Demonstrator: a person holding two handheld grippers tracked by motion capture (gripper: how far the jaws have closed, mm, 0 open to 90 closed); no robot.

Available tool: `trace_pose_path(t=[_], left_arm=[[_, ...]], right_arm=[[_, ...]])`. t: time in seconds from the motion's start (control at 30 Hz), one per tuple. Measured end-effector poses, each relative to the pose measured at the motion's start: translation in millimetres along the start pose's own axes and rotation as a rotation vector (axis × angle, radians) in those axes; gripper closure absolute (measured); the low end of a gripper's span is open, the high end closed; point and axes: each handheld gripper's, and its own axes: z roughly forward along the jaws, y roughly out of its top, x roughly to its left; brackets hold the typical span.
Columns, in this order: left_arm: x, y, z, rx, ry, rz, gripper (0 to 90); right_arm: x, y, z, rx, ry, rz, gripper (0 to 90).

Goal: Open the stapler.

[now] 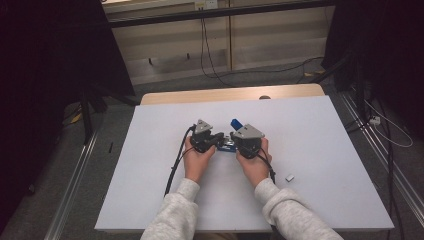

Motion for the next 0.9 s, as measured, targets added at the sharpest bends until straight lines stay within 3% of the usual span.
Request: trace_pose_path(t=[0.47,0.67,0.9], left_arm=[[-1.4,-0.1,0.4,0.001,0.001,0.013,90.0],[-1.3,-0.4,0.3,0.0,0.0,0.014,90.0],[-1.1,-0.8,0.5,-0.006,-0.003,0.012,90.0]], right_arm=[[-12.8,1.6,-16.6,-0.006,-0.025,0.027,90.0],[-13.5,4.1,-21.8,-0.006,-0.053,-0.003,90.0],[-25.3,8.0,-27.4,-0.021,-0.093,0.022,90.0]])
